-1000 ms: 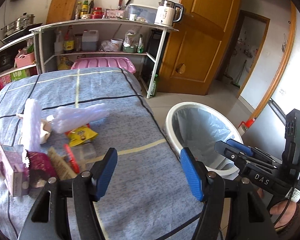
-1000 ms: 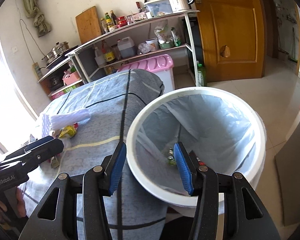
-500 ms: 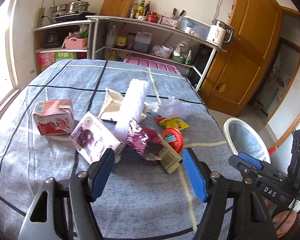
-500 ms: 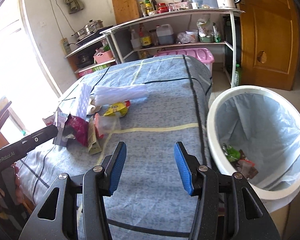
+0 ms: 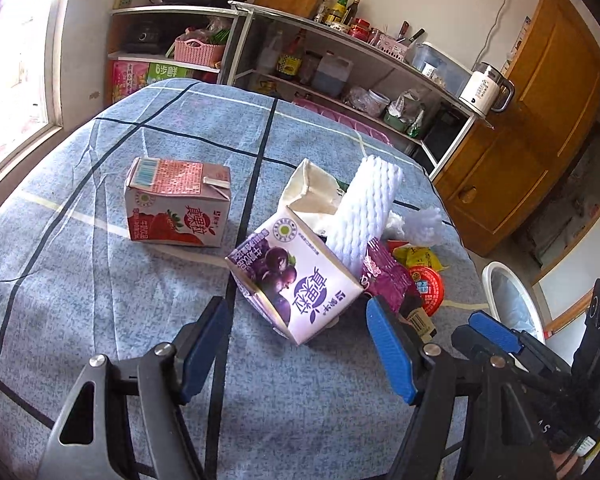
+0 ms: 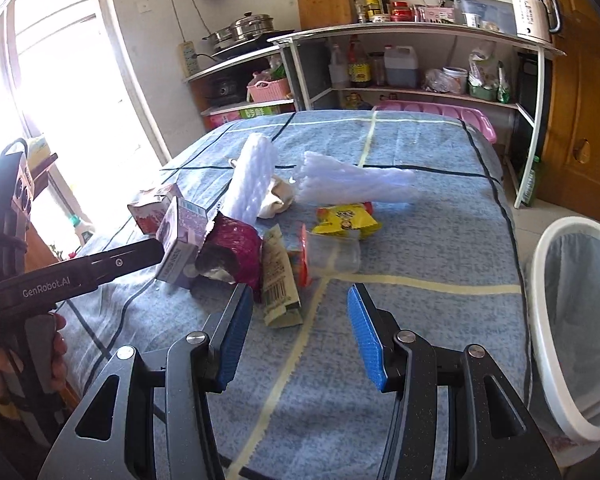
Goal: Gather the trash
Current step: 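Grasp the purple grape juice carton with the left gripper while the right gripper grasps the maroon snack bag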
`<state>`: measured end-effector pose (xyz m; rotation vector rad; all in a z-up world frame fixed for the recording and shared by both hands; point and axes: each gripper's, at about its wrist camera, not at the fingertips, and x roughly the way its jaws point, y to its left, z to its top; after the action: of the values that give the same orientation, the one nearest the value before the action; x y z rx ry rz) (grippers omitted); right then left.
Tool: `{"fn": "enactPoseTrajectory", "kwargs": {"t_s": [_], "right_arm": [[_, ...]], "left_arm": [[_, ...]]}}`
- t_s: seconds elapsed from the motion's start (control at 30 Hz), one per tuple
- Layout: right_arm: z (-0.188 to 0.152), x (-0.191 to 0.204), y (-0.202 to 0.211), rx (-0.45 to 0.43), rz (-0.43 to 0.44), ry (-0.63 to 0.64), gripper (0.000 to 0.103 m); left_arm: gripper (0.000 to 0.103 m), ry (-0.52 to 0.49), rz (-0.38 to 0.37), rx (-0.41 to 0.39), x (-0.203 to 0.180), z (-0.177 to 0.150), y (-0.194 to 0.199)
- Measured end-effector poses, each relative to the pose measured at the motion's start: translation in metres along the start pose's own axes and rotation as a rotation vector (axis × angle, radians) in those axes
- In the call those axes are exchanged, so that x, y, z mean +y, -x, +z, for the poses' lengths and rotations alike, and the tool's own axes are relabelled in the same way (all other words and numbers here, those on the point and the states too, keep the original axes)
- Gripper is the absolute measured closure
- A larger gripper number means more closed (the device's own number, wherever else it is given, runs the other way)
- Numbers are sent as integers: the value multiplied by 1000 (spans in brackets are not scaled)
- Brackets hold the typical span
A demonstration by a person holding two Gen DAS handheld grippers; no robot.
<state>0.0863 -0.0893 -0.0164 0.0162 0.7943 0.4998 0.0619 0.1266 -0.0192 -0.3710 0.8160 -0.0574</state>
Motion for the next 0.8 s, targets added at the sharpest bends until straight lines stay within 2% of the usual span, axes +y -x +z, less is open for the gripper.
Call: {"fn": "enactPoseTrajectory", "kwargs": {"t_s": [0.07, 0.17, 0.3, 0.5, 0.8], "right_arm": [[4, 5, -5, 6, 10, 16, 52], [6, 14, -11, 13, 32, 59, 52], [2, 26, -16, 19, 64, 117, 52], [-1, 39, -30, 43, 24, 215, 52], [5, 41, -45, 72, -7, 245, 52]], "left_arm": [[29, 9, 1, 1, 2, 6, -4], [27, 69, -64, 28, 7, 13, -11], [27, 72, -47, 52, 8, 18, -23], [27, 78, -52, 71, 5, 23, -32], [27, 102, -40, 123, 11, 23, -48]]}}
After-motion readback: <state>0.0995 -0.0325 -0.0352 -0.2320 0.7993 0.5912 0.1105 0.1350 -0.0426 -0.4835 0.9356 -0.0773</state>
